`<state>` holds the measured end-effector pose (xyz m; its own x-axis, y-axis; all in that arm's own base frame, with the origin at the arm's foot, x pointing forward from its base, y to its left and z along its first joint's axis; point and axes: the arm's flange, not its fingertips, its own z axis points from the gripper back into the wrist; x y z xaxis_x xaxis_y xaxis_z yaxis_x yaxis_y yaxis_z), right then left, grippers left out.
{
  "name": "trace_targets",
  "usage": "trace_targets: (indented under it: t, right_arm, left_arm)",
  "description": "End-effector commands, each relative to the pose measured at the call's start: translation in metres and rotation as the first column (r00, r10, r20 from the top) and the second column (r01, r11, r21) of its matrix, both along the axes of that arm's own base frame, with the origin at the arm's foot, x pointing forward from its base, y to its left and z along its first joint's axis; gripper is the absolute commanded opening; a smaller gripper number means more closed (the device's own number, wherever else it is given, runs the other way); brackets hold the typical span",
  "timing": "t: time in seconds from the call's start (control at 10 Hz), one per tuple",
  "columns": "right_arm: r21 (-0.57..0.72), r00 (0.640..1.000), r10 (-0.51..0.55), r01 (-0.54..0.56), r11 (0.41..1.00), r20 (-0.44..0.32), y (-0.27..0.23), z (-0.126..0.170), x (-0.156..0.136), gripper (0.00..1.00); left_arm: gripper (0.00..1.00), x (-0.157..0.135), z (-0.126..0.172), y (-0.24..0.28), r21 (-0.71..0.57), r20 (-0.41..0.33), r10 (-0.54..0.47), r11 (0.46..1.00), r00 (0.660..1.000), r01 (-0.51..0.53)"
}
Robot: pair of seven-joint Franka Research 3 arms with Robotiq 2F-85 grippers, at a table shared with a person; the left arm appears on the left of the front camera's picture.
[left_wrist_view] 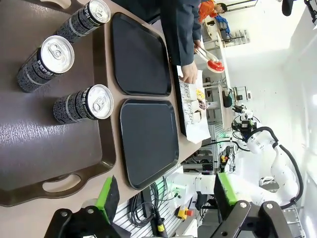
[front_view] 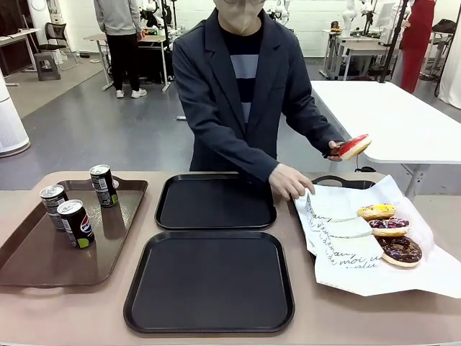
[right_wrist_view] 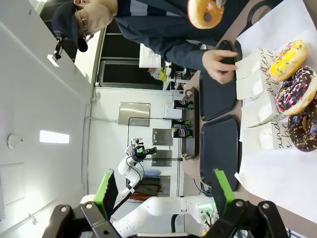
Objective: Set up donuts and drinks on trays.
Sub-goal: Pick up one Pepsi coke and place it on the Flat Tray.
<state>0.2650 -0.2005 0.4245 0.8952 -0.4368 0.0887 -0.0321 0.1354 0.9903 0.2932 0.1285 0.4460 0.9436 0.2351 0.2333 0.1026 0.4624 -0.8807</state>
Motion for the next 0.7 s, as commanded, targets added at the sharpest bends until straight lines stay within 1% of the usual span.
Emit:
trace_targets:
  t: [0.0, 0.1, 0.2, 0.3, 0.4, 0.5, 0.6]
  right_arm:
    - [0.013, 1.0, -0.003, 0.002, 1.0, 0.026, -0.002, -0.001, 0.003, 1.0]
    - [0.013, 1.0, -0.003, 0.002, 1.0, 0.026, -0.002, -0.001, 0.003, 1.0]
    - [0.013, 1.0, -0.003, 0.002, 1.0, 0.026, -0.002, -0.001, 0.003, 1.0]
    - [0.013, 1.0, -0.003, 0.002, 1.0, 0.026, -0.002, -0.001, 0.003, 1.0]
    - [0.013, 1.0, -0.003, 0.002, 1.0, 0.026, -0.002, -0.001, 0.003, 1.0]
    - [0.013, 1.0, -0.003, 0.002, 1.0, 0.026, -0.002, -0.001, 0.003, 1.0]
    - [0.013, 1.0, -0.003, 0.002, 1.0, 0.026, -0.002, -0.001, 0.003, 1.0]
  left_arm:
    - [1.0, 0.015, 0.02, -0.012, 0.142, -0.037, 0.069, 0.988, 0.997, -0.063]
    - [1.0, 0.037, 0.039, -0.031, 0.311, -0.145, 0.04, 0.95, 0.989, 0.007]
    - [1.0, 0.052, 0.053, -0.048, 0.457, -0.227, 0.043, 0.887, 0.973, 0.067]
    - [1.0, 0.067, 0.067, -0.068, 0.56, -0.318, 0.018, 0.811, 0.948, 0.172]
    - [1.0, 0.08, 0.076, -0.087, 0.618, -0.395, 0.025, 0.747, 0.918, 0.245]
    - [1.0, 0.085, 0.076, -0.111, 0.678, -0.435, 0.054, 0.676, 0.899, 0.288]
    - [1.0, 0.092, 0.071, -0.132, 0.729, -0.44, 0.079, 0.613, 0.895, 0.304]
